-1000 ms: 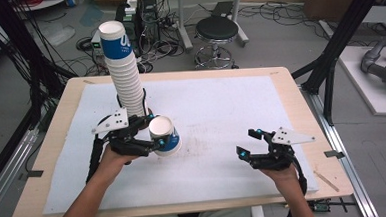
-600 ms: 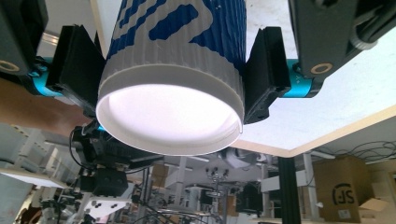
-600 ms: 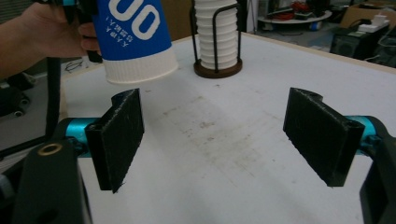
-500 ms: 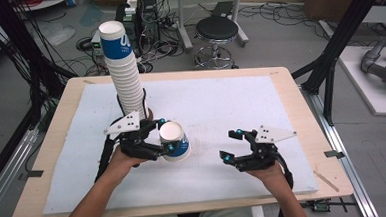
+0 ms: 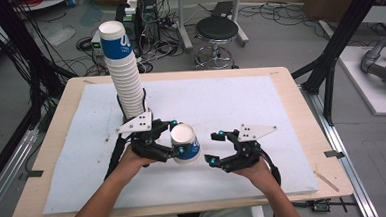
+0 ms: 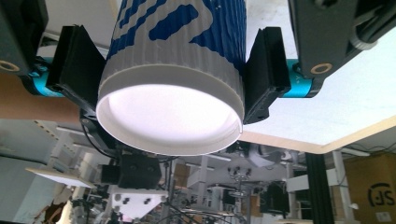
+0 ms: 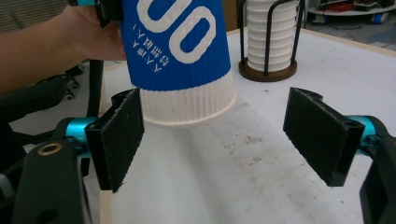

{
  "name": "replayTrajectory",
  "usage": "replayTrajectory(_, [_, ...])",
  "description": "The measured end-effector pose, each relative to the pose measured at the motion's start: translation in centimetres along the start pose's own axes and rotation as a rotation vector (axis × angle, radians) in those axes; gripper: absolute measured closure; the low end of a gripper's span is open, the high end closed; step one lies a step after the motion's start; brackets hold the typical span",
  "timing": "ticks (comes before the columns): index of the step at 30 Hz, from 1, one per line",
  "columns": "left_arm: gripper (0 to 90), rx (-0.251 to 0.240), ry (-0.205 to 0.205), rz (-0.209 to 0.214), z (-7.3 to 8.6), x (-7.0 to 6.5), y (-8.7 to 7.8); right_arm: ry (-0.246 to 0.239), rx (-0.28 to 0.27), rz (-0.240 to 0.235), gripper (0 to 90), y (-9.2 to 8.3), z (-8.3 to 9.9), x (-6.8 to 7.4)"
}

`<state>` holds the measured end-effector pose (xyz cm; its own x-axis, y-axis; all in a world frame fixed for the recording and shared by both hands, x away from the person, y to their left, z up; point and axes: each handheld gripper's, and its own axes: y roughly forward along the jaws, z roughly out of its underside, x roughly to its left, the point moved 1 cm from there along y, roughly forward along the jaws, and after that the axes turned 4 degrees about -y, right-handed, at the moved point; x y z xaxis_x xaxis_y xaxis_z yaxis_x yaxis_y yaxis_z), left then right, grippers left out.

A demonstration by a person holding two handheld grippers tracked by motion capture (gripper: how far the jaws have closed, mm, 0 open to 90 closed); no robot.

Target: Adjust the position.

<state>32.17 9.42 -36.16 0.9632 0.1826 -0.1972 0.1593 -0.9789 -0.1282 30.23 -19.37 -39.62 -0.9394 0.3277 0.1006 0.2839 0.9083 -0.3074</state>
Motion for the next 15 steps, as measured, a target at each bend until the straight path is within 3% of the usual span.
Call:
replayTrajectory(9, [28.8, 0.019, 0.01, 0.05, -0.2, -0.5, 1.3, -0.005, -0.024, -0.062, 20.9, 0.4, -0.1, 0.2])
replayTrajectory(15, [29.0, 0.026, 0.02, 0.061, -0.3, -0.6, 1.8, -0.024, 0.004, -0.075, 18.8, 1.2, -0.5, 0.6])
